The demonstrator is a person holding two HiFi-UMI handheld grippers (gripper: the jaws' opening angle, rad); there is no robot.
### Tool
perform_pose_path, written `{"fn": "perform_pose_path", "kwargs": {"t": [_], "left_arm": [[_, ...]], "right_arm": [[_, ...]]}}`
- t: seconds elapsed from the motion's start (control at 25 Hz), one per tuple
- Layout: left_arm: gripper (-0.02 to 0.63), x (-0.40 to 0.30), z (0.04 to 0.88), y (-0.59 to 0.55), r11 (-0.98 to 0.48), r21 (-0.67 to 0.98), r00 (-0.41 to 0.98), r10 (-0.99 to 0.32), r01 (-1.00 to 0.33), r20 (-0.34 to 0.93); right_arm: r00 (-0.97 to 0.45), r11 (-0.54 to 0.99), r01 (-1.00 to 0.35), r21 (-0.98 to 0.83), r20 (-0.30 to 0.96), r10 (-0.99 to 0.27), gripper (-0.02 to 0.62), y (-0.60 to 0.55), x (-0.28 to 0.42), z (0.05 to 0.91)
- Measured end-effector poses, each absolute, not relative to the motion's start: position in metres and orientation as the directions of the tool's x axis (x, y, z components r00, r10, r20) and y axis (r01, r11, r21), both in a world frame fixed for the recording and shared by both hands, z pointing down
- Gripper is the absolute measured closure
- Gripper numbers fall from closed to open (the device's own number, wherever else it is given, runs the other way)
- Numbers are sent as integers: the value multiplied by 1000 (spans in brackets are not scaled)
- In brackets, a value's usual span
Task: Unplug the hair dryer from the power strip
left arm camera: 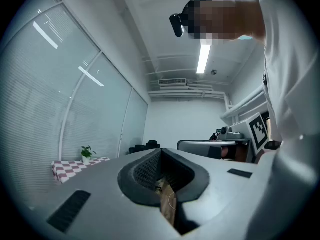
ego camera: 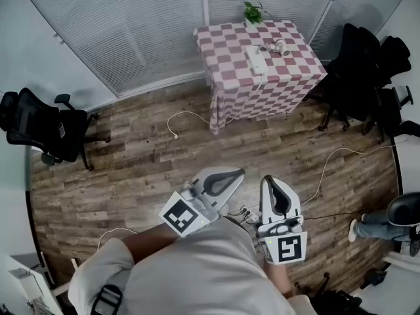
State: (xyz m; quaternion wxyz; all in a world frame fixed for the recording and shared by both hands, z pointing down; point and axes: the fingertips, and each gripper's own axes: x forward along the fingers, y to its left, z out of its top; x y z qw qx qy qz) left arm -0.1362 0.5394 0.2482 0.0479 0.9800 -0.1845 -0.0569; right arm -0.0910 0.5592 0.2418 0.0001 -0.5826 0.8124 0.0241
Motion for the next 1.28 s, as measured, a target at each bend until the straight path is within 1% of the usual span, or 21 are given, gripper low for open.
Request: {"fn": "perform_pose_path", "kwargs": {"t": [0.32, 0.72, 0.96, 1.28], "left_arm": [[575, -125, 249, 553, -918, 117, 916, -390, -379, -96], [575, -124, 252, 549, -910, 112, 908, -409, -399, -88], [575, -114, 253, 531, -915, 109, 911, -399, -389, -104], [575, -108, 259, 485, -913, 123, 911, -402, -390, -92]], "right_arm": [[-339, 337, -940, 50, -27, -941, 563, 572, -78, 243], [-369, 368, -929, 45, -32, -929, 563, 570, -80, 246], [-366, 365, -930, 54, -24, -930, 561, 550, -73, 249], [-376, 376, -925, 61, 8, -927, 562, 504, -68, 255]]}}
